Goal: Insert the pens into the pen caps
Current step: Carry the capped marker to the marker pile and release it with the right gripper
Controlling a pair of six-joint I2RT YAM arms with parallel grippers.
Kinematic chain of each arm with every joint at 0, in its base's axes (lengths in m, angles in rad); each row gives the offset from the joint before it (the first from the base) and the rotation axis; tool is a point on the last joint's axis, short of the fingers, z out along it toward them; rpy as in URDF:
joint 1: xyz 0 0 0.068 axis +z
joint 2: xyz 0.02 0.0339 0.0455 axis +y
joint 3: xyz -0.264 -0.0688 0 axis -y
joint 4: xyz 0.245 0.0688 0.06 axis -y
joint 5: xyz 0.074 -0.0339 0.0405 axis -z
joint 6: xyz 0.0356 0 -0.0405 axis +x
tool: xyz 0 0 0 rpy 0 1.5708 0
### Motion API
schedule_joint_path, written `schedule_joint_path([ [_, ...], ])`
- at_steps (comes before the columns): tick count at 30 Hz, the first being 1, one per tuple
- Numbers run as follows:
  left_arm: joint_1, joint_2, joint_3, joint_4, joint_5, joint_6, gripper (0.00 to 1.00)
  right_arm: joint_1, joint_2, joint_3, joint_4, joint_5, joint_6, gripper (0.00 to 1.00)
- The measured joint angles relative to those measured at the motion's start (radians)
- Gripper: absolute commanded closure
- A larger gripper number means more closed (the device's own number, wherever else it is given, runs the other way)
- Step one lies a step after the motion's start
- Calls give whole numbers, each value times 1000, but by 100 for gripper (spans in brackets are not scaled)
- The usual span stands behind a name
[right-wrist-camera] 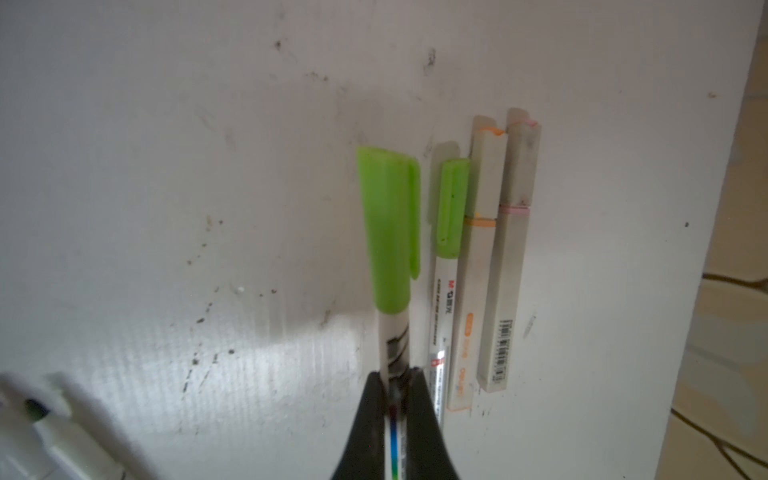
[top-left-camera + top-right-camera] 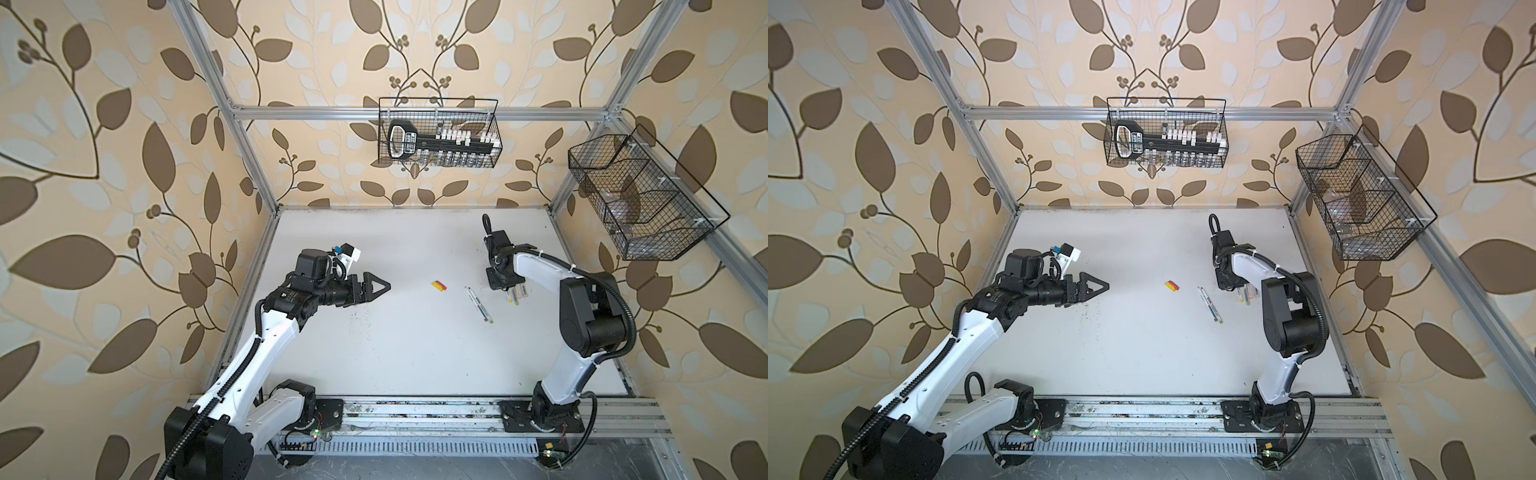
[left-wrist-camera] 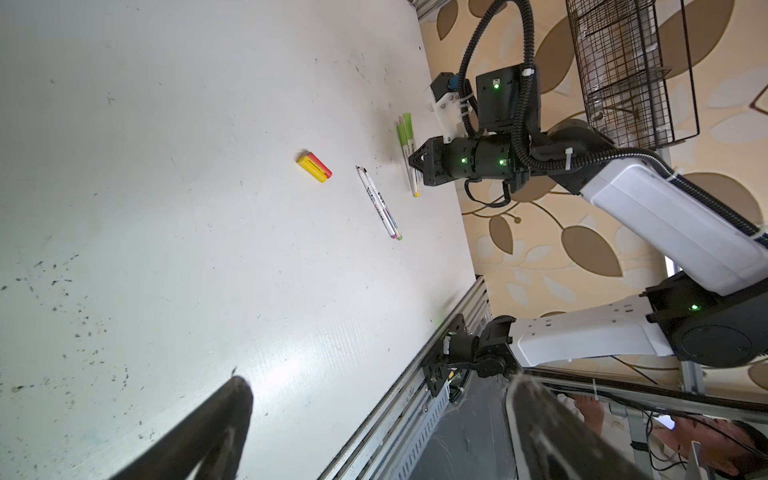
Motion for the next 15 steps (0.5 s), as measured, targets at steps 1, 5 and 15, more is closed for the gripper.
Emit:
schedule_joint_path([
  [1, 0, 2, -3, 5, 6, -3, 1, 0, 4, 3, -1, 11, -3, 89],
  [5, 0, 17, -8, 24, 16, -21, 1, 1, 14, 6, -11, 36, -14, 67],
  [15, 0, 39, -10, 50, 17, -35, 1, 95, 0, 6, -21, 8, -26, 46],
])
